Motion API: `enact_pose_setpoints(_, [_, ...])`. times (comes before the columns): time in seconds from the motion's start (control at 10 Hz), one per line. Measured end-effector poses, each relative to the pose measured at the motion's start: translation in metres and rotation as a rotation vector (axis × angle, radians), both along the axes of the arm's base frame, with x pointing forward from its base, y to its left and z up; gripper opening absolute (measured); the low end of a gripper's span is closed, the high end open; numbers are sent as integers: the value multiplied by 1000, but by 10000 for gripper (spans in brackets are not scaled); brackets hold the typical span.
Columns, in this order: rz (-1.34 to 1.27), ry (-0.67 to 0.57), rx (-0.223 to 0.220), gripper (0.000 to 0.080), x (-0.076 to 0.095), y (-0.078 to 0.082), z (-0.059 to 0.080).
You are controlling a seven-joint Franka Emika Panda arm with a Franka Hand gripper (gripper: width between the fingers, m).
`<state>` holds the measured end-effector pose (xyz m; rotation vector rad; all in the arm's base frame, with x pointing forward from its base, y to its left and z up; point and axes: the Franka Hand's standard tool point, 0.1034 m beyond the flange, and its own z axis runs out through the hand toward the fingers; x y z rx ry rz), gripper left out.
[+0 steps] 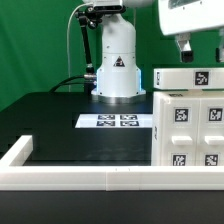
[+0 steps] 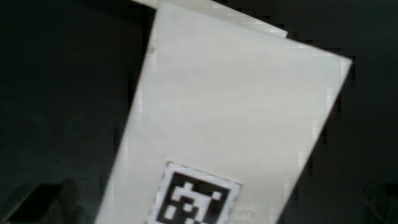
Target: Assemble cabinet
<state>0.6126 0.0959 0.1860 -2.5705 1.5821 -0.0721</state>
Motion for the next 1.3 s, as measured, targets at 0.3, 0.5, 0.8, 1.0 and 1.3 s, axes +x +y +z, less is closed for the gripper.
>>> enact_pose_setpoints(0.3, [363,-26,-40,796,9,0,2])
enact_pose_setpoints(0.5, [506,-36,-56,796,9,0,2])
enact_pose_setpoints(0.8, [856,-68,-104,796,10,1,2])
enact_pose_setpoints(1.0, [1102,-112,-145,796,11,5,2])
enact_pose_setpoints(1.3, [1303,-121,-168,796,10,6,0])
